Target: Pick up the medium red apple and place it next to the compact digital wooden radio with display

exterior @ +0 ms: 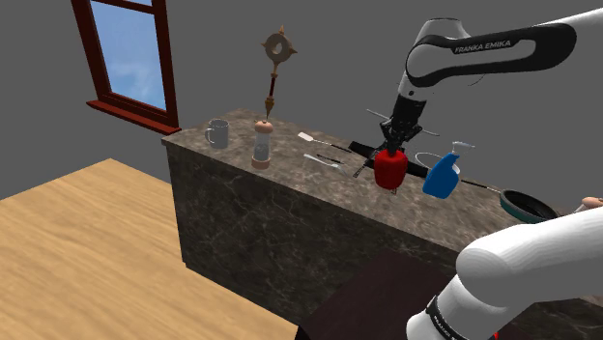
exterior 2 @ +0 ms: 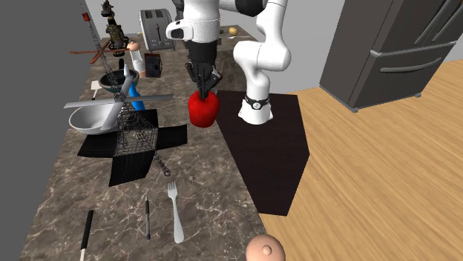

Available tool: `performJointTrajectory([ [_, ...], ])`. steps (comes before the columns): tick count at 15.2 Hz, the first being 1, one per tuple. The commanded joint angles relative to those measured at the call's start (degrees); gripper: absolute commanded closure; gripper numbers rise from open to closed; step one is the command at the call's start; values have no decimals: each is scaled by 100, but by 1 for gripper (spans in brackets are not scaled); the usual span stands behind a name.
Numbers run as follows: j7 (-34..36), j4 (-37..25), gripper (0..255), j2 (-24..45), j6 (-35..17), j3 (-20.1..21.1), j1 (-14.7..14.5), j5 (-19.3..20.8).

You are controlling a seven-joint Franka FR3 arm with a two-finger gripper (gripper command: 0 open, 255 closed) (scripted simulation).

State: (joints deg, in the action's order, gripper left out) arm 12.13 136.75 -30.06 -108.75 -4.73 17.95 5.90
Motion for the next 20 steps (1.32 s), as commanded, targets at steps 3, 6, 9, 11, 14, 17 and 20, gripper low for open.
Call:
performJointTrajectory([
  [3, -23, -287, 255, -42, 330, 10, -2, -12],
  [6, -37, -517, 255, -44, 561, 19, -6, -22],
  [9, -50, -755, 255, -33, 789, 27, -9, -32],
  [11, -59, -920, 255, -20, 940, 33, -12, -38],
  [14, -73, -1174, 255, 8, 1165, 40, -15, -46],
  [17, -87, -1438, 255, 48, 1389, 47, -18, -54],
  [20, -101, -1712, 255, 98, 1613, 54, -20, -62],
])
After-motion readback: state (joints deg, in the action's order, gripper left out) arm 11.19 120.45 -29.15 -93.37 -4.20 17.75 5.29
